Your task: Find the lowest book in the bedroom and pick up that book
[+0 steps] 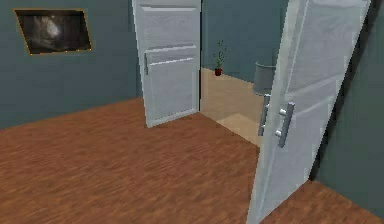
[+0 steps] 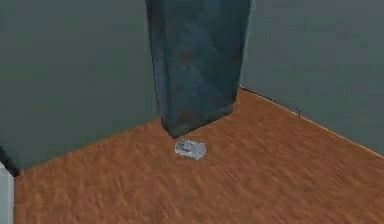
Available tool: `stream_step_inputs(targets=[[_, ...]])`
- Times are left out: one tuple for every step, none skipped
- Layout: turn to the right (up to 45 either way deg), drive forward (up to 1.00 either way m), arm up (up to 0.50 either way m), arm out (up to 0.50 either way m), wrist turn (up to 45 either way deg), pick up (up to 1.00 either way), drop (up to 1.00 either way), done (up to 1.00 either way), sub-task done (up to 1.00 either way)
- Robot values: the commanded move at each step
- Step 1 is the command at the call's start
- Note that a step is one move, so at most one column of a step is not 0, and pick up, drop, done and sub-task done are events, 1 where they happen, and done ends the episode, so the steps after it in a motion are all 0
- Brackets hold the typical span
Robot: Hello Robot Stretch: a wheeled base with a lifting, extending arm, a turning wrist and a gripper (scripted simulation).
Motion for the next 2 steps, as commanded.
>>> stream_step_inputs(targets=[[0.0,1.0,0.0,0.0,0.0,0.0,0.0,0.0,0.0],[-3.0,0.0,0.0,0.0,0.0,0.0,0.0,0.0,0.0]])
